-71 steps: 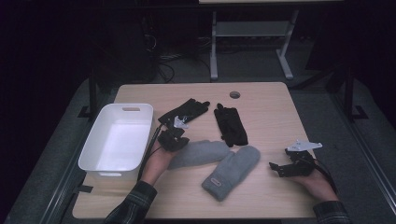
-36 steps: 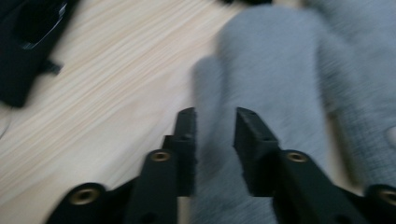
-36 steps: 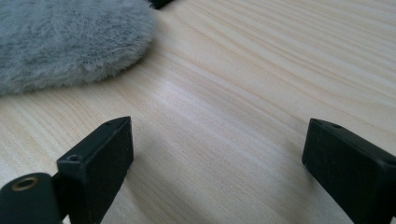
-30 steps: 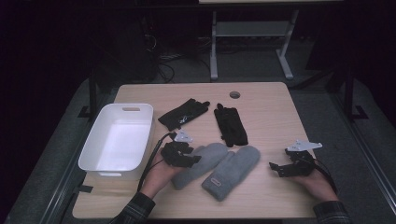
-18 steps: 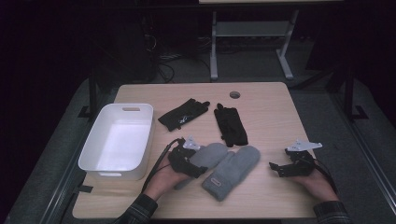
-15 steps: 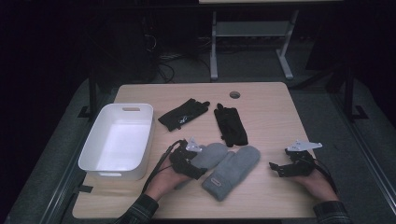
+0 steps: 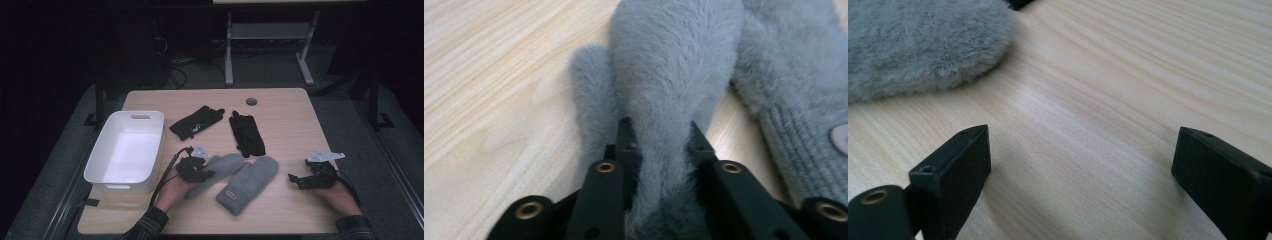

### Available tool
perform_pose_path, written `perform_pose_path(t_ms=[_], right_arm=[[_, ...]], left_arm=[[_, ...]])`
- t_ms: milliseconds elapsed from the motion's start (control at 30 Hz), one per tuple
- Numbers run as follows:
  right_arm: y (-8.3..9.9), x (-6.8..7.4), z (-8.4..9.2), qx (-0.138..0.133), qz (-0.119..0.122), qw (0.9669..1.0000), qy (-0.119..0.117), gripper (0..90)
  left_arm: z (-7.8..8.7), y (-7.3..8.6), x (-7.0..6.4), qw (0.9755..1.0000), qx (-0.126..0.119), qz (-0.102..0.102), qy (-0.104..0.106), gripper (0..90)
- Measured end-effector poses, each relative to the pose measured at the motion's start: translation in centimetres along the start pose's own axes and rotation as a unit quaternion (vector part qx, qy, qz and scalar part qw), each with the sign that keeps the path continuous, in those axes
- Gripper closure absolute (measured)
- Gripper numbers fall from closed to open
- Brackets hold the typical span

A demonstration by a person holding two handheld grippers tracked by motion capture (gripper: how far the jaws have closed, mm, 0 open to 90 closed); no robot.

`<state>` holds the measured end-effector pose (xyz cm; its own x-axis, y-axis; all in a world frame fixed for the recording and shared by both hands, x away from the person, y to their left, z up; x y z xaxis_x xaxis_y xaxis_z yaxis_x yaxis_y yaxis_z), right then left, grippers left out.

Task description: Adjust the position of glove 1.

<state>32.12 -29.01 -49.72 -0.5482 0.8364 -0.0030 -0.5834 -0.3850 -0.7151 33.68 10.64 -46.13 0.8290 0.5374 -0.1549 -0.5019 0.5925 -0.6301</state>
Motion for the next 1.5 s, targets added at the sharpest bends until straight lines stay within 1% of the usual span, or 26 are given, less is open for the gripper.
perform_pose_path(t_ms=[33,100,133,200,233,333,400,433,467,500,567,600,667,700,833,867,967,1033,1067,1133,1167,1367,1467,1500], right_arm=[[0.0,0.0,0.0,0.000,0.000,1.0000,0.000,8.5],[0.0,0.0,0.0,0.000,0.000,1.0000,0.000,8.5],[0.0,0.0,0.0,0.000,0.000,1.0000,0.000,8.5],[0.0,0.0,0.0,0.000,0.000,1.0000,0.000,8.5],[0.0,0.0,0.0,0.000,0.000,1.0000,0.000,8.6],[0.0,0.0,0.0,0.000,0.000,1.0000,0.000,8.5],[0.0,0.0,0.0,0.000,0.000,1.0000,0.000,8.5],[0.0,0.0,0.0,0.000,0.000,1.0000,0.000,8.5],[0.0,0.0,0.0,0.000,0.001,1.0000,0.000,8.6],[0.0,0.0,0.0,0.000,0.001,1.0000,0.000,8.6],[0.0,0.0,0.0,0.000,0.000,1.0000,0.000,8.5],[0.0,0.0,0.0,0.000,0.000,1.0000,0.000,8.5],[0.0,0.0,0.0,0.000,0.000,1.0000,0.000,8.5],[0.0,0.0,0.0,0.000,0.000,1.0000,0.000,8.5],[0.0,0.0,0.0,0.000,0.000,1.0000,0.000,8.6],[0.0,0.0,0.0,0.000,0.000,1.0000,0.000,8.6],[0.0,0.0,0.0,0.000,0.000,1.0000,0.000,8.5],[0.0,0.0,0.0,0.000,0.000,1.0000,0.000,8.5],[0.0,0.0,0.0,0.000,0.000,1.0000,0.000,8.5],[0.0,0.0,0.0,0.000,0.000,1.0000,0.000,8.5],[0.0,0.0,0.0,0.001,0.000,1.0000,0.000,8.5],[0.0,0.0,0.0,0.000,0.000,1.0000,0.000,8.5],[0.0,0.0,0.0,0.001,0.001,1.0000,-0.001,8.5],[0.0,0.0,0.0,0.001,0.001,1.0000,-0.001,8.5]], left_arm=[[0.1,-0.1,0.0,1.0000,-0.002,0.005,0.002,76.9],[0.4,-0.2,0.1,0.9998,0.005,0.018,0.003,77.9],[0.6,-0.4,0.1,0.9995,0.007,0.031,0.004,78.1],[0.8,-0.6,0.1,0.9989,0.000,0.046,0.007,78.6],[1.1,-0.8,0.1,0.9987,-0.002,0.050,0.010,78.7],[1.6,-1.3,-0.2,0.9978,-0.018,0.062,0.014,78.9],[2.1,-1.8,-0.4,0.9979,-0.025,0.057,0.019,78.8],[2.2,-2.0,-0.5,0.9976,-0.032,0.058,0.020,78.9],[2.5,-2.4,-0.6,0.9977,-0.033,0.055,0.024,78.8],[2.5,-2.4,-0.6,0.9977,-0.033,0.055,0.024,78.9],[2.6,-3.0,-0.8,0.9966,-0.043,0.063,0.032,78.9],[2.6,-3.2,-0.9,0.9965,-0.044,0.064,0.031,78.8],[2.6,-3.7,-1.2,0.9967,-0.045,0.058,0.034,78.8],[2.6,-4.0,-1.4,0.9963,-0.049,0.061,0.037,78.8],[2.4,-5.0,-2.1,0.9963,-0.053,0.056,0.039,78.8],[2.3,-5.3,-2.4,0.9960,-0.053,0.061,0.039,78.8],[2.0,-5.9,-2.9,0.9961,-0.053,0.057,0.041,78.8],[1.7,-6.3,-3.2,0.9959,-0.054,0.055,0.046,78.8],[1.5,-6.4,-3.4,0.9955,-0.057,0.059,0.046,78.8],[1.2,-6.7,-3.8,0.9959,-0.053,0.056,0.048,78.8],[1.0,-6.9,-4.0,0.9955,-0.056,0.059,0.049,78.8],[-0.2,-7.6,-5.2,0.9958,-0.047,0.064,0.046,78.8],[-0.9,-7.8,-5.7,0.9963,-0.042,0.062,0.041,78.8],[-1.1,-7.8,-5.9,0.9963,-0.041,0.063,0.042,78.8]])
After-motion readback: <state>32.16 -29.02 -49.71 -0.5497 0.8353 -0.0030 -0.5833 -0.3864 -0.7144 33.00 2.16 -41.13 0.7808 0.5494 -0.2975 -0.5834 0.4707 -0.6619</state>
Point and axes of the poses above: each handheld gripper's, and its own axes: z roughly backward along the jaws, y roughly out of its underside, x roughly to its left, the point moved 2 cm from there along -z, roughly forward along the jaws, and after that the axes turned 3 degrees about y, right-handed, at the moved point
